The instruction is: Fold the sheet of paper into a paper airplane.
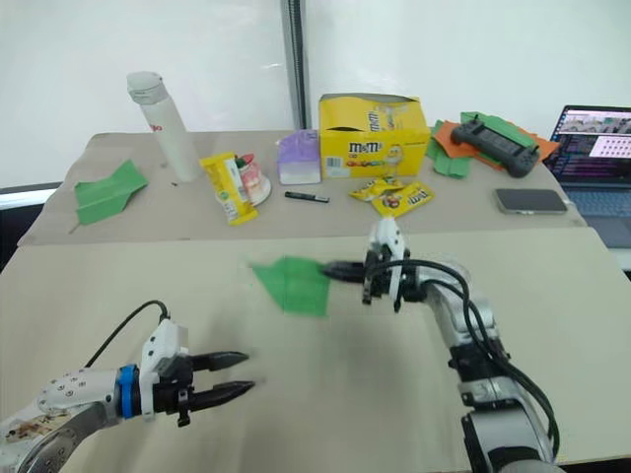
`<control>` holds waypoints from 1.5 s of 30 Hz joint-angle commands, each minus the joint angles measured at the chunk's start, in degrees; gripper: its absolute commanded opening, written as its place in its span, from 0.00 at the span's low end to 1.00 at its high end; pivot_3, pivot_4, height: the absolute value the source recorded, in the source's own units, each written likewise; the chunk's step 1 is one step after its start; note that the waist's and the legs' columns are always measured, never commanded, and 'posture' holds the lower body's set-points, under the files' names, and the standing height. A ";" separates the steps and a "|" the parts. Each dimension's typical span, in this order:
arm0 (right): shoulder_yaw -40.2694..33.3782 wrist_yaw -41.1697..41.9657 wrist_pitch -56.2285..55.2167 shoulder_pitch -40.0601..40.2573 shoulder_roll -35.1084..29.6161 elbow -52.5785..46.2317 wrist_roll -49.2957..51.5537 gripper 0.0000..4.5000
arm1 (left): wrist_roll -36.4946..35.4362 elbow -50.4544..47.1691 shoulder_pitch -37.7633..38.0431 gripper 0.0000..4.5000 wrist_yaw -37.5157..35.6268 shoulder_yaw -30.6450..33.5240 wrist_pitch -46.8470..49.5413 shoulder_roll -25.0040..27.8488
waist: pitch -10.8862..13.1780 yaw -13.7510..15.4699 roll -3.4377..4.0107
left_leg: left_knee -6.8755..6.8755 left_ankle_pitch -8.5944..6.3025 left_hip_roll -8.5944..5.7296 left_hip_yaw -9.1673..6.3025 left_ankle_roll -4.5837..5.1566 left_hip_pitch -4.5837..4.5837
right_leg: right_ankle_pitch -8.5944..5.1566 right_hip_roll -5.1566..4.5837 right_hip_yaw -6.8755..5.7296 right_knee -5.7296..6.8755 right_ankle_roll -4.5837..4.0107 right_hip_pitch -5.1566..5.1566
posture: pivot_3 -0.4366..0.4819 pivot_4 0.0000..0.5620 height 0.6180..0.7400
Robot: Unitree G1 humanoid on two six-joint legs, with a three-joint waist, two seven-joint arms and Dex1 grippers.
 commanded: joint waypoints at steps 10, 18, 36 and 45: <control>4.25 -31.50 -74.52 8.14 -4.31 14.03 -47.52 0.20 | 1.23 3.39 -2.49 0.55 -1.97 -0.78 -2.95 -1.49 | -0.01 -0.09 -0.03 | -0.01 0.07 -0.27 0.21 -0.16 0.13 | -0.01 -0.09 0.00 0.18 0.01 0.00 | 0.48 0.27 1.00; 5.36 -34.20 -72.01 13.09 -12.96 7.55 -39.92 0.82 | 2.96 6.68 -6.47 0.55 -2.03 -4.02 -4.77 -5.05 | 0.00 -0.36 -0.05 | 0.00 0.12 -0.19 0.27 -0.20 0.35 | -0.03 -0.09 0.10 0.29 -0.03 0.20 | 0.48 0.27 1.00; 10.79 -20.04 -32.77 5.17 -11.57 -2.17 -21.73 0.00 | 13.36 14.82 -21.16 0.00 16.89 -15.61 3.67 -20.36 | 0.00 0.06 -0.08 | 0.00 0.05 -0.01 0.06 -0.08 0.70 | -0.04 0.01 -0.02 0.05 -0.01 0.79 | 0.48 0.27 1.00; 16.48 -15.81 -27.50 -0.96 -7.30 7.44 -27.96 0.00 | 13.39 14.84 -21.04 0.00 18.76 -16.93 10.98 -20.79 | 0.00 0.03 -0.07 | 0.00 0.04 -0.11 0.02 -0.08 0.62 | -0.05 -0.03 -0.03 0.04 0.01 0.70 | 0.48 0.27 1.00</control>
